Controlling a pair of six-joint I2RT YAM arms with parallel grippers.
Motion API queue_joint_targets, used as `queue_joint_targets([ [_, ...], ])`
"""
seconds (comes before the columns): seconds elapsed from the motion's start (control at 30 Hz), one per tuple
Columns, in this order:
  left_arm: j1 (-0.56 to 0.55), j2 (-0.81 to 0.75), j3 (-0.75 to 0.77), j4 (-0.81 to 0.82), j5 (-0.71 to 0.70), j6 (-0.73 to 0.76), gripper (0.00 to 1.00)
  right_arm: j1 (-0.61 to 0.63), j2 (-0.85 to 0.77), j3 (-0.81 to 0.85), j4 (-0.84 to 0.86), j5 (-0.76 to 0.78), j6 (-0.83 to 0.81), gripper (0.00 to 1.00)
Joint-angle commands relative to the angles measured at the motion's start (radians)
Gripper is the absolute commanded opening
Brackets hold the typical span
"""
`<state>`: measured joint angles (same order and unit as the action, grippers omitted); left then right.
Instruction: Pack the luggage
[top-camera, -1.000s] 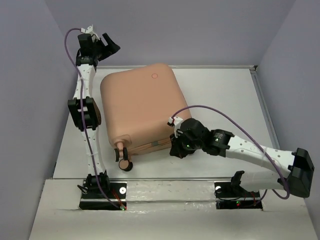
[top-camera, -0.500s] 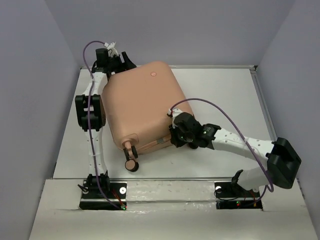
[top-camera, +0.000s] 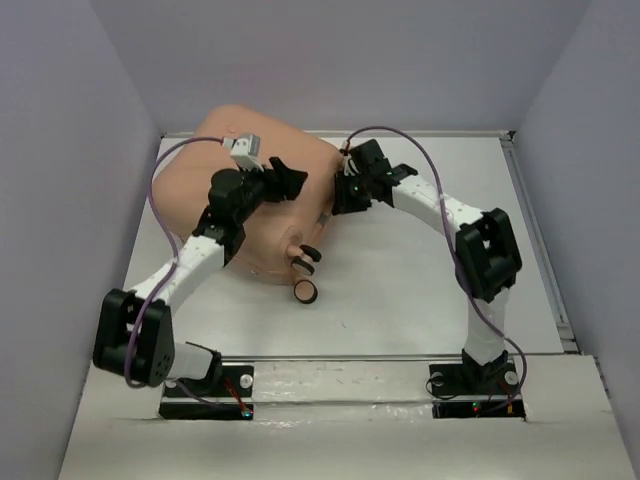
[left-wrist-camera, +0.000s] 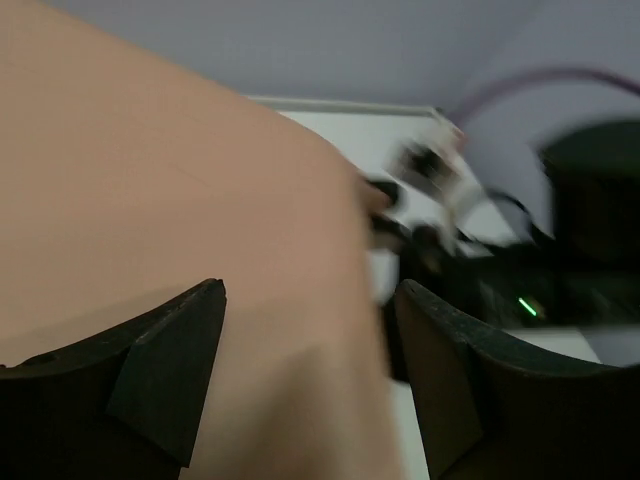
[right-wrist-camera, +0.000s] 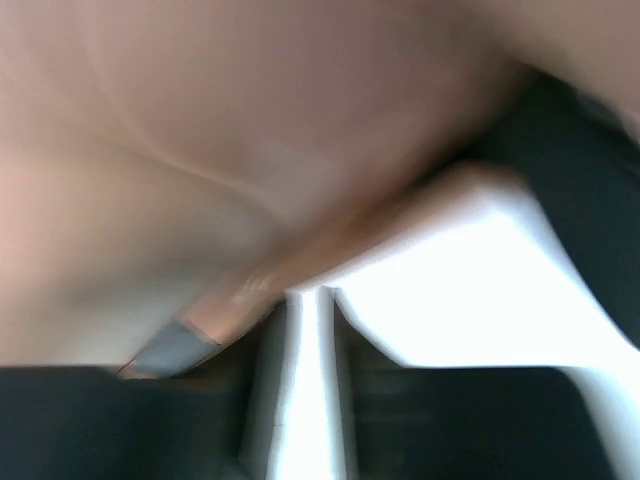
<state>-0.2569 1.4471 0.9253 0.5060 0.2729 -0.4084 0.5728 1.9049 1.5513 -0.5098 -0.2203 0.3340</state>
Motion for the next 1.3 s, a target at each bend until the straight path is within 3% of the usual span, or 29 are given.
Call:
queue_joint_targets([
  [0.0, -0.137, -0.179, -0.414, -0.294, -0.006, -0.19, 0.81, -0.002, 0.184, 0.335, 0.399, -0.198, 0.166, 0.51],
  [0.07, -0.194, -0.39, -0.474, -0.328, -0.017, -0.237, 0.81, -0.027, 0.22, 0.424, 0.361, -0.156, 0.198, 0.69],
  [0.13, -0.202, -0.514, -0.449, -0.404, -0.017, -0.245, 0.82, -0.054, 0.194, 0.426, 0.335, -0.102, 0.218, 0.79],
  [0.2, -0.2, -0.637, -0.349, -0.556, -0.075, -0.195, 0.87, -0.077, 0.136, 0.356, 0.318, -0.045, 0.208, 0.79],
  [0.27, -0.185, -0.622, -0.025, -0.698, -0.26, -0.112, 0.94, -0.077, -0.049, 0.217, 0.306, -0.008, 0.122, 0.77],
  [0.33, -0.157, -0.552, 0.134, -0.76, -0.3, -0.058, 0.96, -0.064, -0.148, 0.104, 0.298, -0.056, 0.109, 0.77],
  [0.4, -0.101, -0.444, 0.302, -0.817, -0.278, -0.017, 0.98, 0.023, -0.284, -0.07, 0.298, -0.134, 0.03, 0.84],
  [0.47, -0.05, -0.394, 0.355, -0.814, -0.213, -0.012, 0.99, 0.09, -0.341, -0.16, 0.303, -0.221, -0.094, 0.92],
  [0.6, 0.033, -0.386, 0.394, -0.793, -0.161, -0.018, 0.99, 0.162, -0.354, -0.237, 0.297, -0.257, -0.229, 1.0],
  [0.8, 0.1, -0.389, 0.36, -0.828, -0.089, 0.014, 0.99, 0.173, -0.235, -0.12, 0.231, -0.297, -0.456, 1.0],
  [1.03, 0.134, -0.424, 0.305, -0.863, -0.123, 0.074, 0.99, 0.191, -0.118, 0.044, 0.117, -0.12, -0.604, 1.0],
  [1.27, 0.171, -0.432, 0.285, -0.874, -0.113, 0.1, 0.99, 0.226, 0.001, 0.168, 0.01, -0.286, -0.676, 1.0],
])
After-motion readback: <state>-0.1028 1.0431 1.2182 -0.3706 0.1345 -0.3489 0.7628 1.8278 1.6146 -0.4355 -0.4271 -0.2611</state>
